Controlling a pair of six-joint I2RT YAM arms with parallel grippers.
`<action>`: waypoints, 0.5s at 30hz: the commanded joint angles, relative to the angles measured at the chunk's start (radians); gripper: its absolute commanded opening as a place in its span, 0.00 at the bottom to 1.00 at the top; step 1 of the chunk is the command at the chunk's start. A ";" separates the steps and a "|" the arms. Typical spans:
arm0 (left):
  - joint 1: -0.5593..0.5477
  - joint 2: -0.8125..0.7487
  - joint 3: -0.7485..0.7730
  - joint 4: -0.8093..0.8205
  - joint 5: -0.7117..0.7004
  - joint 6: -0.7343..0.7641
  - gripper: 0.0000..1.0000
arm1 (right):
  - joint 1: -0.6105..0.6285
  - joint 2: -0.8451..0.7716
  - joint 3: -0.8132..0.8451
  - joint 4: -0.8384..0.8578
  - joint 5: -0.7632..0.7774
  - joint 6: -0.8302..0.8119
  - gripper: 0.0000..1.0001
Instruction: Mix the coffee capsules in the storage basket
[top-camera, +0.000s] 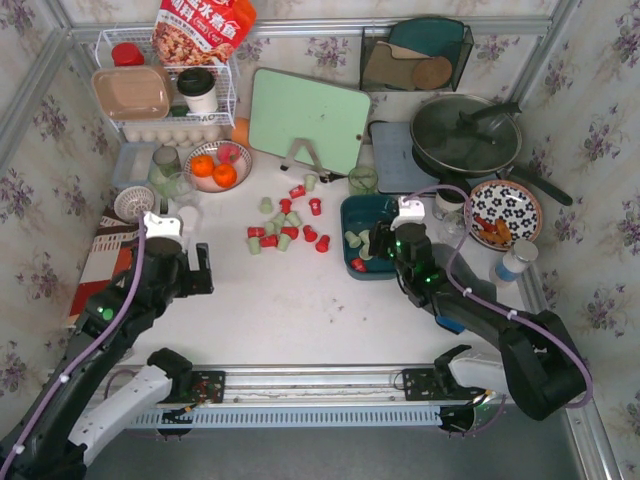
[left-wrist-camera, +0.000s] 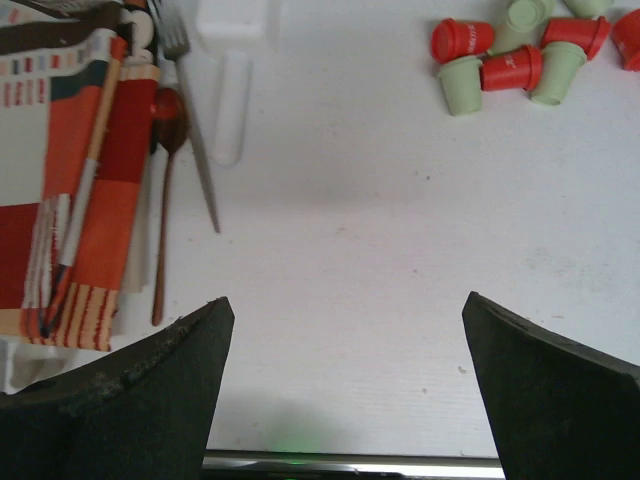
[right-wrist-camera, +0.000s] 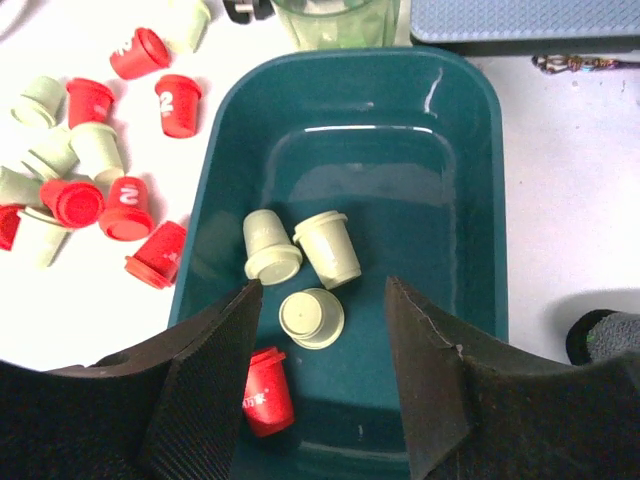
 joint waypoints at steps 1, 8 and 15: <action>0.001 0.079 0.019 0.042 0.073 -0.100 0.99 | 0.001 -0.045 -0.034 0.120 0.035 0.010 0.59; 0.000 0.354 -0.025 0.302 0.179 -0.180 0.94 | 0.001 -0.080 -0.077 0.188 -0.020 0.028 0.59; 0.000 0.745 0.092 0.440 0.161 -0.127 0.62 | 0.001 -0.115 -0.100 0.226 -0.068 0.038 0.60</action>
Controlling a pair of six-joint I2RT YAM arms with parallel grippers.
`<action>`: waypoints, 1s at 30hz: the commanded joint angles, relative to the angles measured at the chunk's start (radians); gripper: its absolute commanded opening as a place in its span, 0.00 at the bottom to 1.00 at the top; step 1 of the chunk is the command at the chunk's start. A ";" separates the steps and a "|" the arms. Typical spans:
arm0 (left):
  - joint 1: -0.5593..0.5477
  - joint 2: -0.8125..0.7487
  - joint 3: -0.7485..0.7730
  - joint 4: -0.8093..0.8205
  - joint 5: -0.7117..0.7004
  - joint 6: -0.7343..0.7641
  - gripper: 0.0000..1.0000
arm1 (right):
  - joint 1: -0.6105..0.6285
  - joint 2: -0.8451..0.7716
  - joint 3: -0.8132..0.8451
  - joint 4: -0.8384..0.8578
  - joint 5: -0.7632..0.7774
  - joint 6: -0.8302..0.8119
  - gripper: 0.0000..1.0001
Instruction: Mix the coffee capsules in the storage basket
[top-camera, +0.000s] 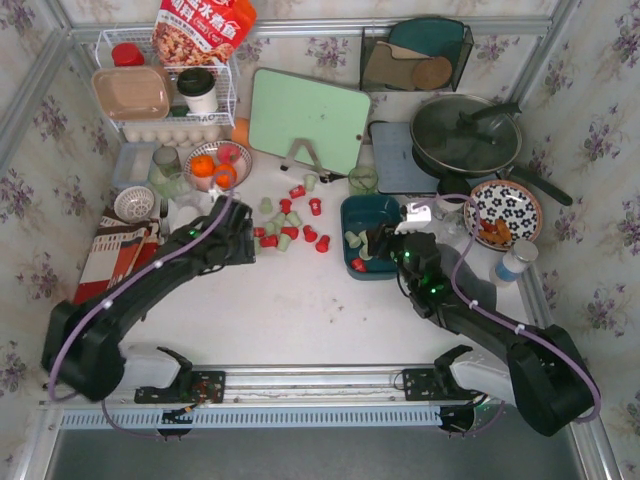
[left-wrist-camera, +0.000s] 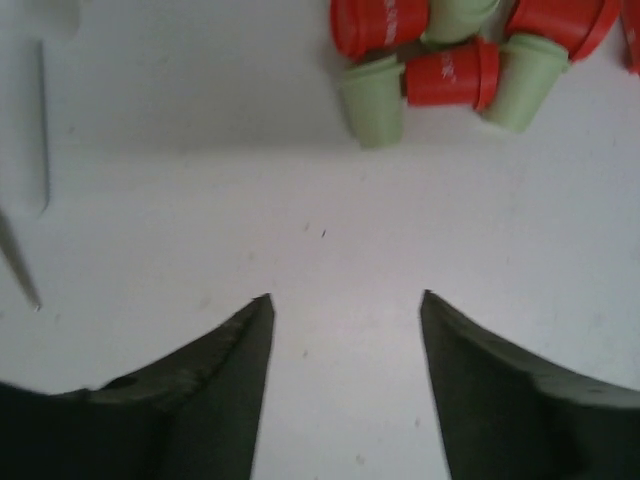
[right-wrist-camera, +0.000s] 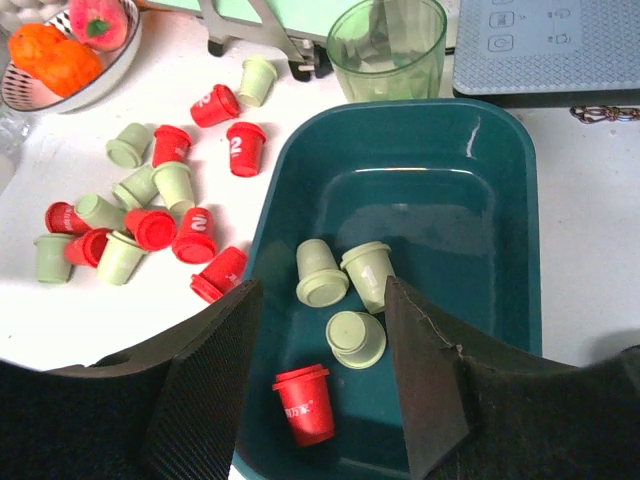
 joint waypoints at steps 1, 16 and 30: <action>0.001 0.199 0.094 0.125 0.020 0.029 0.57 | 0.000 -0.019 -0.013 0.073 -0.026 0.014 0.60; 0.002 0.554 0.230 0.193 -0.034 0.028 0.46 | 0.001 0.033 -0.004 0.087 -0.047 0.008 0.60; 0.018 0.653 0.262 0.199 -0.072 0.005 0.42 | 0.000 0.057 0.009 0.085 -0.089 0.011 0.60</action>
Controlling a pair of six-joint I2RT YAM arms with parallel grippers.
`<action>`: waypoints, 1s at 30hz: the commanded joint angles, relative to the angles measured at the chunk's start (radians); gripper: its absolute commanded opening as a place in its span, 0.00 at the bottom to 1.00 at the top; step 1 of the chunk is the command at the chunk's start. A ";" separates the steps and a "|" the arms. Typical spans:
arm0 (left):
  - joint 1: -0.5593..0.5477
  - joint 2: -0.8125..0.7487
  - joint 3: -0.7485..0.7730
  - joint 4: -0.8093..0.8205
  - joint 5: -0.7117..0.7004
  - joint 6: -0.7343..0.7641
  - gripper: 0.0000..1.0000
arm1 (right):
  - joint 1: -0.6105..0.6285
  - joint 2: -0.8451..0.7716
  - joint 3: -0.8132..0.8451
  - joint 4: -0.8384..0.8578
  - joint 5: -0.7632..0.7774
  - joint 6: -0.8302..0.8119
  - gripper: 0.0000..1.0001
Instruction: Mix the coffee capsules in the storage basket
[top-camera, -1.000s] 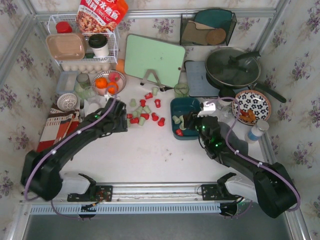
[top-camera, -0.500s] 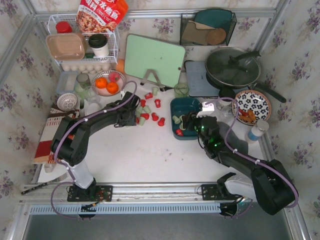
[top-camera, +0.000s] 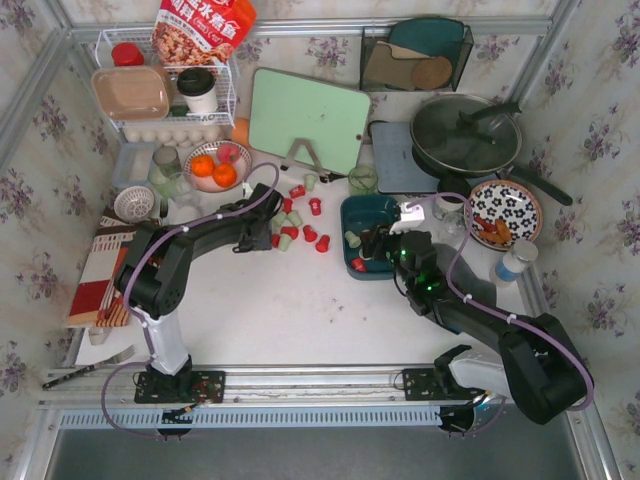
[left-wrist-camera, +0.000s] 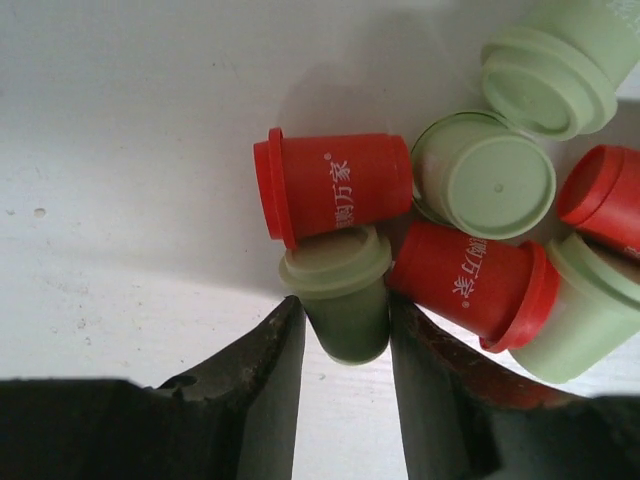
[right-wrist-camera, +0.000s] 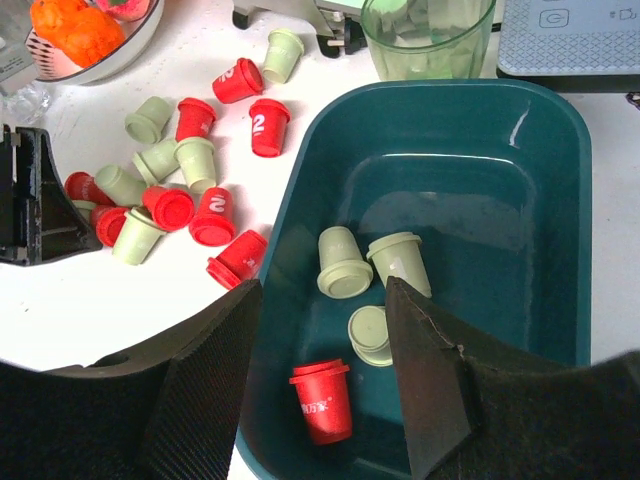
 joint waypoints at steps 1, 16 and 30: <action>0.005 0.018 -0.001 0.019 -0.028 -0.018 0.40 | 0.000 0.002 0.010 0.037 -0.013 0.002 0.60; -0.085 -0.302 -0.231 0.264 -0.103 0.047 0.04 | 0.000 -0.005 0.015 0.024 -0.022 0.002 0.60; -0.336 -0.111 0.099 0.396 0.198 0.258 0.02 | 0.001 -0.166 -0.088 0.074 0.156 0.027 0.60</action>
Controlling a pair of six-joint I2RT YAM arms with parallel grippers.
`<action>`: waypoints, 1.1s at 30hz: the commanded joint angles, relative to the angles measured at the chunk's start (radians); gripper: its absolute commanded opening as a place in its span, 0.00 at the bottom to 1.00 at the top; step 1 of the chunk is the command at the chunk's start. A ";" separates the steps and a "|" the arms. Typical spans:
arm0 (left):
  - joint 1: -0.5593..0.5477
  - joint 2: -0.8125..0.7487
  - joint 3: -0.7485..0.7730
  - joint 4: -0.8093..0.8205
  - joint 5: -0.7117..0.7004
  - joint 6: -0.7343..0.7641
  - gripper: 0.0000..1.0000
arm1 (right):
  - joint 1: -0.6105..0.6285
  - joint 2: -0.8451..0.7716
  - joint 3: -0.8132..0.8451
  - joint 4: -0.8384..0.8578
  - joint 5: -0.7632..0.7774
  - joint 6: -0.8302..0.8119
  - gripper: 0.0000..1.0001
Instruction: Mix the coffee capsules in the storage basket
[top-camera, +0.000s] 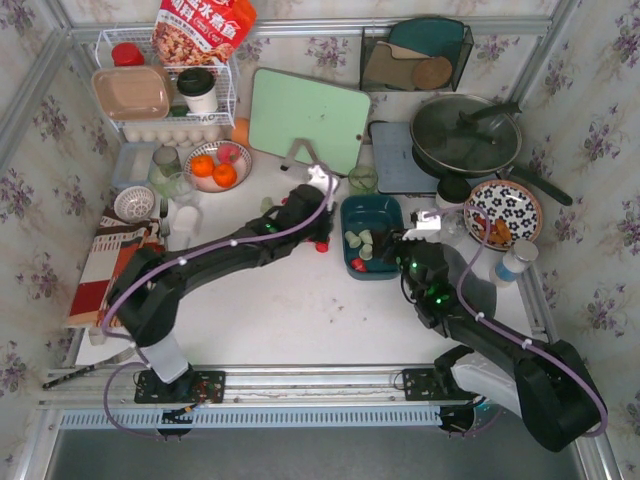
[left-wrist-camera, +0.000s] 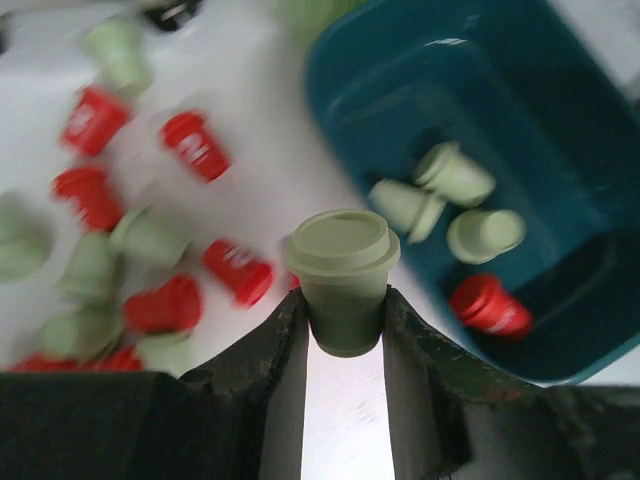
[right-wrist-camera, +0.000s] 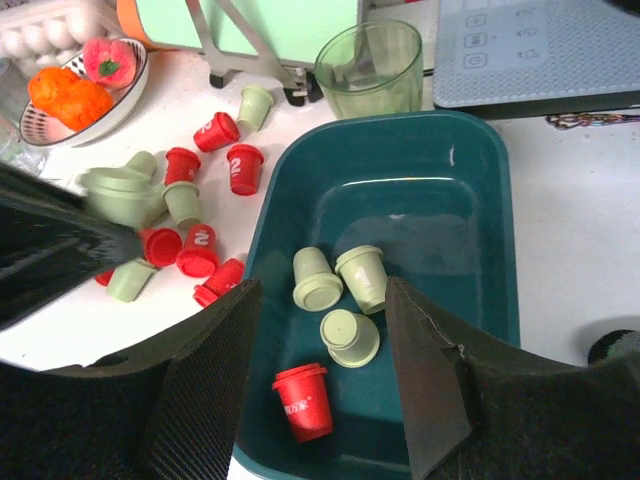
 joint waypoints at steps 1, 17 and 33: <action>-0.025 0.125 0.155 -0.022 0.123 0.016 0.03 | 0.000 -0.029 -0.014 0.061 0.075 0.009 0.60; -0.044 0.379 0.427 -0.202 0.097 -0.081 0.30 | 0.000 -0.060 -0.010 0.042 0.062 0.020 0.61; -0.045 0.334 0.404 -0.171 0.121 -0.071 0.54 | 0.001 -0.029 0.000 0.038 0.054 0.020 0.61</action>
